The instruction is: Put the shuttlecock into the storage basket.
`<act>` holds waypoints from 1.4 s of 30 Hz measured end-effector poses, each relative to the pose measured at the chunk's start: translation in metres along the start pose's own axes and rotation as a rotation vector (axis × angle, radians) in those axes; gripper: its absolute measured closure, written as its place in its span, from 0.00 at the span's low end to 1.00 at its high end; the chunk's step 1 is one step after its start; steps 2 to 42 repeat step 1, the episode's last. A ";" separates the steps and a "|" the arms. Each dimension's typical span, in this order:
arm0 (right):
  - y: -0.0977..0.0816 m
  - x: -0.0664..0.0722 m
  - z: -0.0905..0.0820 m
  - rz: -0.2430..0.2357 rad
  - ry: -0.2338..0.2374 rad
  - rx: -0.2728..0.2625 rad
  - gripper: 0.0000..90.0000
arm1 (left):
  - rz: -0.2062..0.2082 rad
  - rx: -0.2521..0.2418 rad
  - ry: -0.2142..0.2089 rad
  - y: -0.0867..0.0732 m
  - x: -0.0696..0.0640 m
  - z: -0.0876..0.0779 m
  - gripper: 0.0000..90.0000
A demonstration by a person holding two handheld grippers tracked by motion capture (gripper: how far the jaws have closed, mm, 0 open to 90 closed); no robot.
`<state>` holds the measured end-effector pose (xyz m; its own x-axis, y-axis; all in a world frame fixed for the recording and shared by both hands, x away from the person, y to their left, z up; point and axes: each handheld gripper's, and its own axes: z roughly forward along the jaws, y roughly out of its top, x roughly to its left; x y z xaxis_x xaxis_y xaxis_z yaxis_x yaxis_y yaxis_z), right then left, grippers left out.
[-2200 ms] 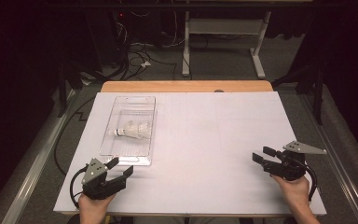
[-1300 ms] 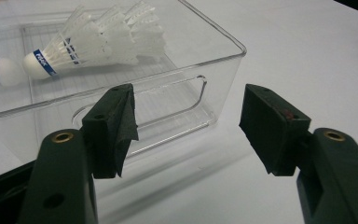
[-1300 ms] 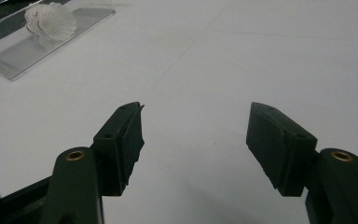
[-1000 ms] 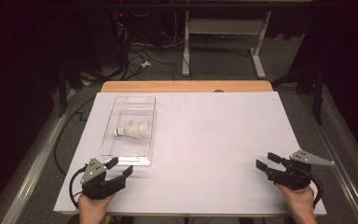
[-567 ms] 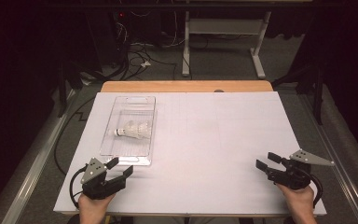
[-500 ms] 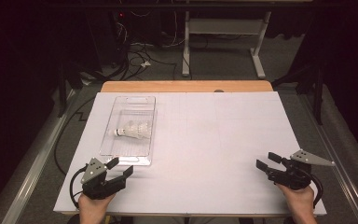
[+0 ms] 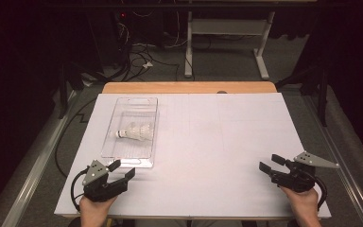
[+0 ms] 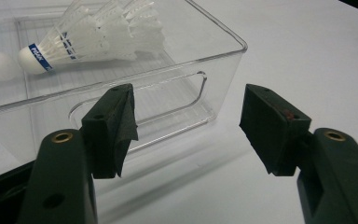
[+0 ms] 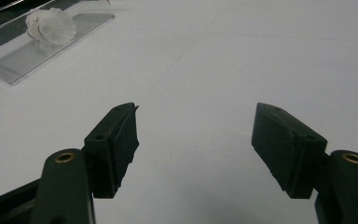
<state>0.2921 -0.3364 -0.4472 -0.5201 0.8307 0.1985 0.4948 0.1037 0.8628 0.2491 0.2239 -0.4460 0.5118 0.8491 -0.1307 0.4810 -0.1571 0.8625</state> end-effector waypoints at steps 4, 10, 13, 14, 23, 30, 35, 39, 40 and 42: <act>0.000 0.000 0.000 -0.001 0.000 0.001 0.35 | 0.000 -0.001 0.000 0.000 0.000 0.000 0.40; 0.000 0.000 0.000 -0.001 0.000 0.001 0.35 | 0.000 -0.001 0.000 0.000 0.000 0.000 0.40; 0.000 0.000 0.000 -0.001 0.000 0.001 0.35 | 0.000 -0.001 0.000 0.000 0.000 0.000 0.40; 0.000 0.000 0.000 -0.001 0.000 0.001 0.35 | 0.000 -0.001 0.000 0.000 0.000 0.000 0.40; 0.000 0.000 0.000 -0.001 0.000 0.001 0.35 | 0.000 -0.001 0.000 0.000 0.000 0.000 0.40; 0.000 0.000 0.000 -0.001 0.000 0.001 0.35 | 0.000 -0.001 0.000 0.000 0.000 0.000 0.40; 0.000 0.000 0.000 -0.001 0.000 0.001 0.35 | 0.000 -0.001 0.000 0.000 0.000 0.000 0.40; 0.000 0.000 0.000 -0.001 0.000 0.001 0.35 | 0.000 -0.001 0.000 0.000 0.000 0.000 0.40; 0.000 0.000 0.000 -0.001 0.000 0.001 0.35 | 0.000 -0.001 0.000 0.000 0.000 0.000 0.40; 0.000 0.000 0.000 -0.001 0.000 0.001 0.35 | 0.000 -0.001 0.000 0.000 0.000 0.000 0.40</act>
